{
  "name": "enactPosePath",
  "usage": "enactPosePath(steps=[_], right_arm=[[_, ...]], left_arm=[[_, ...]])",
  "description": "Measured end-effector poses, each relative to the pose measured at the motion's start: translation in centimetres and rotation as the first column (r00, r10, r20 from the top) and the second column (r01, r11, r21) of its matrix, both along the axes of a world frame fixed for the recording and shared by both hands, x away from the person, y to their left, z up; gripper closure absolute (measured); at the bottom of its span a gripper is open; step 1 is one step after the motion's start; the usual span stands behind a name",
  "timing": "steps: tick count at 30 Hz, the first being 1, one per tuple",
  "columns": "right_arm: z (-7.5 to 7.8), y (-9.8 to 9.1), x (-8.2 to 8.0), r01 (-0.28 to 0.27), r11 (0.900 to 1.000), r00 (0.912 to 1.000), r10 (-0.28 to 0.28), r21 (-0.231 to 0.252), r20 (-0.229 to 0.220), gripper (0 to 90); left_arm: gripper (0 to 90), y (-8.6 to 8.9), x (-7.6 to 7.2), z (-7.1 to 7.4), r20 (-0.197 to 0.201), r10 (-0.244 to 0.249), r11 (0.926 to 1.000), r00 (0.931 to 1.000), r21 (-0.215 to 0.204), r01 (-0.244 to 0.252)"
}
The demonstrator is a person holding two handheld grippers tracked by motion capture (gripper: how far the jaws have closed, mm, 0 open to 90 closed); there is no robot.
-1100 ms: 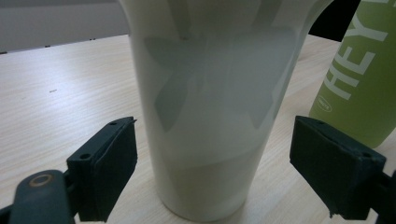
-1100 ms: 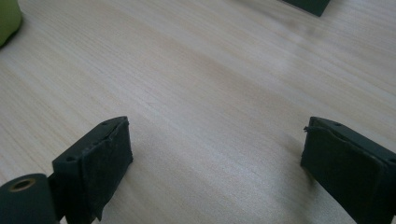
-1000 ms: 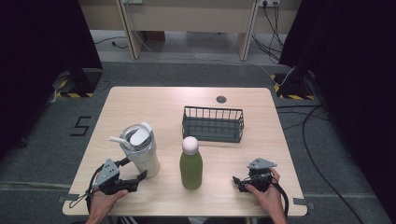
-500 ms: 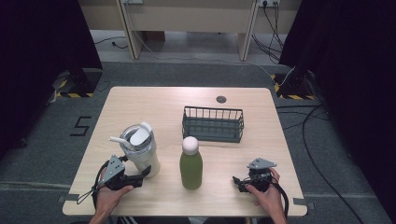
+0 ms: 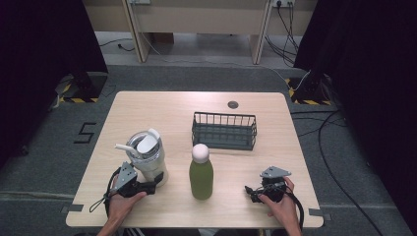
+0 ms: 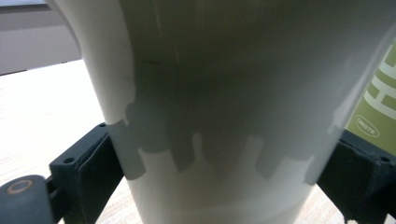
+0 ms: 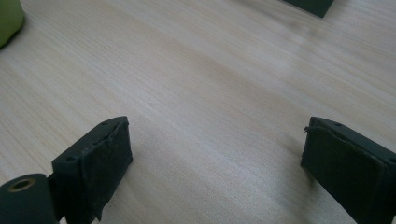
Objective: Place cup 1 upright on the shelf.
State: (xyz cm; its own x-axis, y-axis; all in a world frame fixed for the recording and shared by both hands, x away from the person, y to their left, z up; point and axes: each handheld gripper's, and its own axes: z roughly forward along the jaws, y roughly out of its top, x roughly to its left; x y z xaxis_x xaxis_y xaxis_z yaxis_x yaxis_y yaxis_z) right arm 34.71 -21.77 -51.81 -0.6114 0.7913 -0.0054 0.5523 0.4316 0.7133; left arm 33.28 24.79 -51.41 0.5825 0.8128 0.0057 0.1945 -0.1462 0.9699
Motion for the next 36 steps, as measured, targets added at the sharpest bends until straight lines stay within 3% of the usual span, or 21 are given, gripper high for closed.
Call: enactPosePath(steps=[9,22,31,36], right_arm=[[-0.01,0.00,0.06,-0.007,1.0000,1.0000,0.007,-0.002,0.003,8.5],[-0.01,0.03,0.07,-0.008,1.0000,1.0000,0.008,-0.001,0.002,8.5],[0.00,0.08,0.07,-0.007,1.0000,1.0000,0.007,0.001,-0.002,8.4],[0.00,0.09,0.08,-0.006,1.0000,1.0000,0.006,0.001,-0.003,8.4]], left_arm=[[9.9,-0.24,0.50,-0.36,0.012,-0.006,0.9995,0.9999,-0.031,0.006],[10.6,-0.26,0.44,-0.41,0.020,0.005,0.9994,0.9998,-0.035,-0.004],[10.7,0.08,0.79,-0.08,-0.011,-0.017,0.9990,0.9998,-0.041,0.017],[10.8,-0.12,0.61,0.29,-0.014,-0.030,0.9993,0.9994,-0.022,0.030]])
